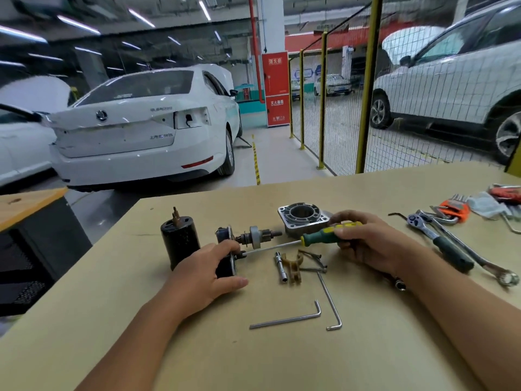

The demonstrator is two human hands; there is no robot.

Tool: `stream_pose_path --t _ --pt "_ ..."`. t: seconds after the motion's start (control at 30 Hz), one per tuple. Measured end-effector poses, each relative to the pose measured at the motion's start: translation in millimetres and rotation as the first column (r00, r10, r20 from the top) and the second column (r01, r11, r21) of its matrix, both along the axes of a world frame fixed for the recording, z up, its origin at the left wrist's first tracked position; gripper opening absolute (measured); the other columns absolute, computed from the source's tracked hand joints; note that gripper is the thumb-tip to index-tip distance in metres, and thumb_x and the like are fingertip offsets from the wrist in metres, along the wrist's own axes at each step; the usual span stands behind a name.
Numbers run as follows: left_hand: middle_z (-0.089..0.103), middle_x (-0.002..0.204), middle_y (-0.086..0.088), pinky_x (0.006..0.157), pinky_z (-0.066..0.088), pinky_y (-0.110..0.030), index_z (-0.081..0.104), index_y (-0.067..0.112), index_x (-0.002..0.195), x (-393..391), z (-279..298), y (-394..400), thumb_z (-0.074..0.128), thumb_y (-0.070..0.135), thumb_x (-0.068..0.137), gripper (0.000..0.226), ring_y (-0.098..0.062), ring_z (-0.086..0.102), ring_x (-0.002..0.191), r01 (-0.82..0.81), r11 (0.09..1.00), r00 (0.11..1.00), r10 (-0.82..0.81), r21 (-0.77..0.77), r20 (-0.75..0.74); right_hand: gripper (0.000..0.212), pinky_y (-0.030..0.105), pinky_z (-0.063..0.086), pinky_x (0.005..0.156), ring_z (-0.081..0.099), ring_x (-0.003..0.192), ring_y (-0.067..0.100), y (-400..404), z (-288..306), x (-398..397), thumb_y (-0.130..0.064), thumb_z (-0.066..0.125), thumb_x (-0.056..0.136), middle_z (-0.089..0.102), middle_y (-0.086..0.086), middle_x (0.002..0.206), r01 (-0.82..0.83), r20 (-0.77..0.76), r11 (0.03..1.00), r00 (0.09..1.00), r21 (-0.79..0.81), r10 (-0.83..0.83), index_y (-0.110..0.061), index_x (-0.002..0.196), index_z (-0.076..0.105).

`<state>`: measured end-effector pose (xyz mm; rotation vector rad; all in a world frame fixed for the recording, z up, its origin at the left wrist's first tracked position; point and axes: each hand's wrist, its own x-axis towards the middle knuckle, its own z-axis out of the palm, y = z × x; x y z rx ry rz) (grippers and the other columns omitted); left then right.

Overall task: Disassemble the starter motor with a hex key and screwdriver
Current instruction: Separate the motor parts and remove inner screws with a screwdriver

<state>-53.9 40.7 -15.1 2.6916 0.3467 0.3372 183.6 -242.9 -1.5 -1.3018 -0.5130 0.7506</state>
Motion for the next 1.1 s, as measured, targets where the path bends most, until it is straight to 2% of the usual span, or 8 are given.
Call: stream_pose_path --t 0.17,0.27,0.43,0.6,0.7,0.83,1.0,1.1 --pt "0.059 0.112 0.019 0.086 0.054 -0.036 0.037 0.063 0.124 6 -1 -1 0.053 0.088 0.068 0.064 -0.006 0.059 0.097 -0.035 0.998 0.999 0.034 0.050 0.009 0.040 0.023 0.037 0.041 0.043 0.047 0.015 4 8 -7 -0.045 0.063 0.096 0.065 0.023 0.082 0.077 0.054 0.984 0.996 -0.161 -0.069 -0.009 0.112 0.065" --pt "0.059 0.112 0.020 0.083 0.054 -0.035 0.036 0.063 0.124 7 -2 -1 0.053 0.089 0.068 0.064 -0.003 0.058 0.095 -0.038 0.997 0.999 0.037 0.064 0.020 0.036 0.022 0.033 0.040 0.038 0.047 0.014 1 8 -4 -0.034 0.064 0.096 0.062 0.021 0.076 0.058 0.077 0.988 0.996 -0.145 -0.047 -0.004 0.116 0.060" --pt "0.059 0.111 0.020 0.077 0.051 -0.027 0.036 0.063 0.126 6 -2 -1 0.055 0.087 0.070 0.064 0.000 0.057 0.094 -0.041 0.997 0.999 0.039 0.067 0.034 0.045 0.026 0.044 0.048 0.047 0.060 0.019 -2 5 -7 0.003 0.080 0.071 0.059 0.020 0.095 0.013 -0.011 0.999 1.000 0.040 -0.012 -0.004 0.112 0.064" --pt "0.058 0.107 0.020 0.074 0.048 -0.026 0.035 0.063 0.127 6 -2 -4 0.053 0.087 0.070 0.064 0.000 0.056 0.091 -0.050 0.996 0.998 0.047 0.070 0.044 0.047 0.025 0.041 0.040 0.047 0.049 0.015 6 6 -4 -0.047 0.065 0.091 0.067 0.023 0.085 0.071 0.057 0.989 0.996 -0.133 -0.064 -0.006 0.115 0.062" --pt "0.058 0.108 0.019 0.075 0.050 -0.027 0.035 0.063 0.128 6 -4 -4 0.052 0.088 0.069 0.066 -0.001 0.056 0.091 -0.062 0.995 0.997 0.059 0.074 0.047 0.048 0.023 0.037 0.042 0.043 0.050 0.016 2 2 2 -0.037 0.077 0.081 0.066 0.022 0.083 0.026 0.057 0.996 0.998 -0.084 -0.021 -0.004 0.112 0.061" --pt "0.058 0.107 0.019 0.076 0.051 -0.028 0.035 0.063 0.128 6 -5 -4 0.052 0.088 0.069 0.066 0.001 0.056 0.090 -0.067 0.996 0.997 0.063 0.067 0.051 0.043 0.031 0.050 0.054 0.052 0.065 0.022 -2 -2 2 -0.004 0.083 0.068 0.065 0.019 0.097 -0.031 -0.037 0.996 0.999 0.080 0.034 -0.012 0.108 0.069" --pt "0.058 0.104 0.021 0.077 0.052 -0.029 0.038 0.064 0.125 8 -7 -1 0.052 0.089 0.067 0.065 0.002 0.056 0.089 -0.070 0.996 0.996 0.066 0.062 0.057 0.047 0.026 0.043 0.044 0.048 0.051 0.016 5 2 1 -0.051 0.068 0.089 0.068 0.020 0.082 0.059 0.055 0.989 0.997 -0.137 -0.052 -0.010 0.112 0.065" --pt "0.058 0.104 0.022 0.077 0.052 -0.029 0.037 0.065 0.124 9 -8 -2 0.052 0.089 0.066 0.065 0.003 0.055 0.090 -0.078 0.995 0.995 0.074 0.069 0.062 0.046 0.024 0.037 0.044 0.044 0.051 0.015 2 0 6 -0.037 0.081 0.079 0.065 0.020 0.081 0.017 0.047 0.997 0.999 -0.078 -0.013 -0.008 0.110 0.063"
